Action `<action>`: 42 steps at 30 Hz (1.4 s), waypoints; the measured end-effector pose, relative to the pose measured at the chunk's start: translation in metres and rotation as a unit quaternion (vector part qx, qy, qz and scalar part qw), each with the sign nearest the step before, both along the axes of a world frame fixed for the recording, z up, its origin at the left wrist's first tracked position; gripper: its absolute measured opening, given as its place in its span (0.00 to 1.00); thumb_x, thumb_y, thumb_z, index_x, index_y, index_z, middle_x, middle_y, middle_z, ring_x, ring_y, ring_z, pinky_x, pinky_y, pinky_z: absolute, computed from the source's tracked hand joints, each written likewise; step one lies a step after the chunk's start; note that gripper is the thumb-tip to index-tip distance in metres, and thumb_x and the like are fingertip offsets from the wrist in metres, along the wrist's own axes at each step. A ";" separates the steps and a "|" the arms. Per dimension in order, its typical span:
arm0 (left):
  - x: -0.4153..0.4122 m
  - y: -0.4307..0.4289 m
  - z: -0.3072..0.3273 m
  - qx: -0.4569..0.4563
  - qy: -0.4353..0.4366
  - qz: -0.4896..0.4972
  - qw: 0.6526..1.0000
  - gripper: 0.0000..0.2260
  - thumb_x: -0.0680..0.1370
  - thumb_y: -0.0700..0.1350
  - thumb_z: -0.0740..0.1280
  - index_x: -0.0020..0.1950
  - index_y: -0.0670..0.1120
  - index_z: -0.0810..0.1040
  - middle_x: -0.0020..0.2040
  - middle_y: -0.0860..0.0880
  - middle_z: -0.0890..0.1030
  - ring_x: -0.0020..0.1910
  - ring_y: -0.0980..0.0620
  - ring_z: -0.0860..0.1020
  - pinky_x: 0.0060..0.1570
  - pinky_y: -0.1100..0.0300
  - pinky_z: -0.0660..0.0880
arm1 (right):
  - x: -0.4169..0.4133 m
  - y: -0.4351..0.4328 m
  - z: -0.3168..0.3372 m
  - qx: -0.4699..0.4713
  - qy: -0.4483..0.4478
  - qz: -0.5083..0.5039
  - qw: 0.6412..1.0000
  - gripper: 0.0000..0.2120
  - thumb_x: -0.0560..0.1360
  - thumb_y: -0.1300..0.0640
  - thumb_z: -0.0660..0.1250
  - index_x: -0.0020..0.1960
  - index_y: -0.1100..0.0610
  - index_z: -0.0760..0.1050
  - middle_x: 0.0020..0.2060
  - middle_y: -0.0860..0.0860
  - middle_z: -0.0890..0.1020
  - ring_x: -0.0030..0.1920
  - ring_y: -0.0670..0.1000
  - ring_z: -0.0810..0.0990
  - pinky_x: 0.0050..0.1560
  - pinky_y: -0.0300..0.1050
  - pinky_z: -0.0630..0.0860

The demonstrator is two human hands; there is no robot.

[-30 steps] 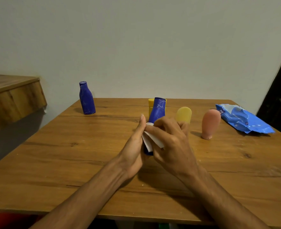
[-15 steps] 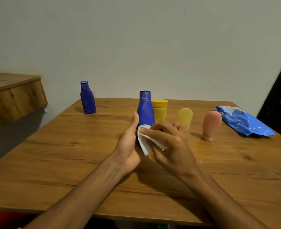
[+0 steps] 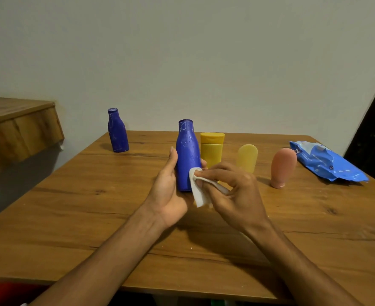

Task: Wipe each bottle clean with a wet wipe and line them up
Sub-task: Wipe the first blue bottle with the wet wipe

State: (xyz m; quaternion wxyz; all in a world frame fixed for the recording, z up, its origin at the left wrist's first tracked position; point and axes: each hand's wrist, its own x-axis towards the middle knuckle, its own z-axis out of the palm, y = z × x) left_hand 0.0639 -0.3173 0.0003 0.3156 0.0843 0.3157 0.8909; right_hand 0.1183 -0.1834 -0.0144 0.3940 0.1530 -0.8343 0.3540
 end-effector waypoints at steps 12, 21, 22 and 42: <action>-0.001 -0.002 -0.002 0.001 0.015 -0.026 1.000 0.31 0.75 0.66 0.62 0.65 0.42 0.74 0.46 0.45 0.79 0.44 0.49 0.78 0.53 0.52 0.75 | 0.002 -0.001 0.002 -0.027 -0.021 0.035 0.999 0.14 0.72 0.48 0.67 0.52 0.55 0.83 0.45 0.45 0.84 0.46 0.40 0.80 0.46 0.35 0.77; 0.000 -0.001 -0.001 0.006 -0.009 -0.023 1.000 0.31 0.76 0.66 0.62 0.65 0.42 0.73 0.46 0.45 0.79 0.44 0.50 0.78 0.53 0.54 0.74 | 0.002 -0.001 -0.004 0.020 0.018 0.023 0.999 0.13 0.73 0.50 0.66 0.52 0.56 0.83 0.46 0.48 0.83 0.49 0.46 0.80 0.45 0.53 0.79; 0.000 -0.001 -0.001 0.010 -0.014 -0.019 1.000 0.31 0.75 0.66 0.62 0.66 0.42 0.73 0.46 0.45 0.79 0.44 0.50 0.78 0.54 0.55 0.74 | 0.000 0.000 -0.005 0.028 0.019 0.015 0.999 0.14 0.73 0.50 0.65 0.53 0.56 0.83 0.46 0.49 0.83 0.49 0.47 0.79 0.45 0.53 0.79; -0.001 0.002 -0.009 -0.031 0.040 0.000 0.999 0.27 0.77 0.63 0.62 0.66 0.44 0.77 0.53 0.43 0.81 0.49 0.48 0.80 0.54 0.53 0.76 | -0.004 0.003 -0.003 0.036 0.070 -0.084 0.993 0.16 0.75 0.47 0.64 0.56 0.53 0.81 0.46 0.48 0.83 0.47 0.43 0.74 0.44 0.51 0.72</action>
